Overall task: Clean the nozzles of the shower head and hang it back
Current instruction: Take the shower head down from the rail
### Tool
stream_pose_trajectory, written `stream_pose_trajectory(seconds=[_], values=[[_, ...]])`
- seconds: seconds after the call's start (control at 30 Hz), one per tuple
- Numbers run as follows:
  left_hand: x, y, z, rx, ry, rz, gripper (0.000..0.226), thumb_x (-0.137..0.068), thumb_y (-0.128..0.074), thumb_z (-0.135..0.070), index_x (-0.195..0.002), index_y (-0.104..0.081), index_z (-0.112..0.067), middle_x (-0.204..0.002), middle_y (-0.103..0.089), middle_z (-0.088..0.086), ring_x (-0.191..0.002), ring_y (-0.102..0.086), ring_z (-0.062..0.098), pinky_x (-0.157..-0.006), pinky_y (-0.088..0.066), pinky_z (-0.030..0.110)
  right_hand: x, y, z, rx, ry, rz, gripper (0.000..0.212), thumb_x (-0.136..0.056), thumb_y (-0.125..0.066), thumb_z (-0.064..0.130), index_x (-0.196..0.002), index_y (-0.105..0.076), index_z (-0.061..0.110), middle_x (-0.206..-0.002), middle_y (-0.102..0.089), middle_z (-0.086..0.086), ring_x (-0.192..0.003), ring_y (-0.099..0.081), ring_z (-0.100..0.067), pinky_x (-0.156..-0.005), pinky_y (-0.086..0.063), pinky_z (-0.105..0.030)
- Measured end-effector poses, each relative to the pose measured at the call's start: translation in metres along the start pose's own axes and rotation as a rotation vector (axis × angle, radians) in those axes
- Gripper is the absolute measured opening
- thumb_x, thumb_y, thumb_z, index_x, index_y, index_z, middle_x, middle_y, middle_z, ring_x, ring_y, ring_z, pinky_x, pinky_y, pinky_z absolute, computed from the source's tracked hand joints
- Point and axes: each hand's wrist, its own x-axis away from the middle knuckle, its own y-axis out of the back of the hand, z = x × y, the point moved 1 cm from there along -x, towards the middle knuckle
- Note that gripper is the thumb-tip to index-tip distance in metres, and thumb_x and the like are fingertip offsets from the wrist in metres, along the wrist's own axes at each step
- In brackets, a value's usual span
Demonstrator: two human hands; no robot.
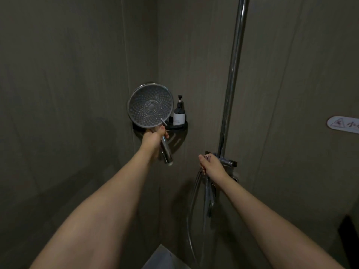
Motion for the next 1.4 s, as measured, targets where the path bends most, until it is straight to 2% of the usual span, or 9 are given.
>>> stream_pose_trajectory(seconds=[0.07, 0.2, 0.27, 0.5, 0.63, 0.93, 1.2, 1.3, 1.4], values=[[0.001, 0.001, 0.001, 0.049, 0.02, -0.014, 0.019, -0.096, -0.044, -0.006, -0.079, -0.049, -0.015, -0.064, -0.051, 0.001, -0.06, -0.048, 0.012, -0.069, -0.045, 0.025, 0.001, 0.001, 0.002, -0.007, -0.046, 0.014, 0.014, -0.094, -0.052, 0.023, -0.09, -0.044, 0.013, -0.071, -0.046, -0.001, -0.062, -0.046, -0.013, -0.059, -0.04, -0.026], [0.004, 0.007, 0.008, 0.083, 0.046, -0.059, 0.023, -0.096, -0.045, -0.006, -0.075, -0.048, -0.013, -0.061, -0.052, 0.0, -0.062, -0.046, 0.013, -0.066, -0.043, 0.024, 0.003, 0.005, 0.003, 0.081, -0.198, 0.092, 0.029, -0.092, -0.053, 0.018, -0.112, -0.031, 0.018, -0.094, -0.05, -0.004, -0.088, -0.055, -0.019, -0.074, -0.048, -0.032], [0.007, 0.008, 0.01, 0.053, 0.025, -0.07, 0.023, -0.096, -0.045, -0.004, -0.074, -0.048, -0.013, -0.06, -0.052, 0.001, -0.062, -0.045, 0.013, -0.067, -0.042, 0.024, 0.004, 0.006, 0.001, 0.098, -0.214, 0.128, 0.03, -0.094, -0.05, 0.017, -0.114, -0.029, 0.02, -0.092, -0.049, -0.003, -0.082, -0.055, -0.016, -0.067, -0.048, -0.029], [0.01, 0.008, 0.008, -0.015, 0.026, -0.15, 0.018, -0.096, -0.048, -0.01, -0.078, -0.048, -0.014, -0.069, -0.048, 0.002, -0.062, -0.046, 0.01, -0.061, -0.045, 0.018, 0.004, 0.003, -0.008, 0.156, -0.138, 0.119, 0.017, -0.093, -0.053, 0.016, -0.101, -0.038, 0.02, -0.084, -0.049, 0.0, -0.073, -0.051, -0.011, -0.067, -0.045, -0.027], [0.011, 0.009, 0.007, -0.137, 0.021, -0.222, 0.009, -0.093, -0.053, -0.016, -0.099, -0.052, -0.009, -0.072, -0.053, 0.001, -0.068, -0.052, 0.013, -0.067, -0.044, 0.025, 0.006, 0.005, -0.007, 0.12, -0.096, 0.09, 0.022, -0.091, -0.055, 0.013, -0.083, -0.041, 0.028, -0.081, -0.05, 0.003, -0.071, -0.05, -0.009, -0.063, -0.042, -0.023], [0.011, 0.01, 0.003, -0.143, 0.083, -0.314, 0.039, -0.089, -0.059, -0.02, -0.12, -0.056, 0.004, -0.113, -0.062, 0.018, -0.103, -0.061, 0.03, -0.092, -0.047, 0.034, 0.01, 0.002, -0.007, 0.092, -0.056, 0.106, 0.015, -0.088, -0.058, 0.007, -0.102, -0.052, 0.01, -0.078, -0.056, -0.003, -0.07, -0.055, -0.012, -0.066, -0.046, -0.023], [0.011, 0.01, -0.004, -0.102, 0.026, -0.26, 0.017, -0.088, -0.06, -0.016, -0.099, -0.058, -0.005, -0.092, -0.063, 0.012, -0.079, -0.059, 0.019, -0.086, -0.046, 0.032, 0.015, -0.004, -0.001, 0.05, -0.009, 0.131, 0.014, -0.089, -0.053, -0.002, -0.102, -0.055, 0.002, -0.069, -0.056, -0.003, -0.063, -0.053, -0.012, -0.061, -0.043, -0.02], [0.011, 0.01, -0.003, -0.135, 0.063, -0.237, 0.023, -0.087, -0.061, -0.02, -0.105, -0.058, -0.006, -0.091, -0.06, 0.01, -0.083, -0.058, 0.021, -0.089, -0.044, 0.033, 0.017, -0.005, 0.002, 0.054, 0.002, 0.149, 0.017, -0.091, -0.05, -0.002, -0.106, -0.056, -0.002, -0.07, -0.054, -0.003, -0.064, -0.052, -0.01, -0.059, -0.043, -0.017], [0.013, 0.007, -0.001, 0.046, 0.065, -0.228, 0.01, -0.089, -0.057, -0.013, -0.082, -0.051, -0.012, -0.069, -0.053, 0.008, -0.063, -0.052, 0.016, -0.079, -0.044, 0.032, 0.019, -0.009, 0.006, 0.082, 0.02, 0.159, 0.016, -0.093, -0.046, -0.002, -0.105, -0.057, 0.0, -0.071, -0.054, -0.001, -0.057, -0.054, -0.004, -0.052, -0.043, -0.011]])
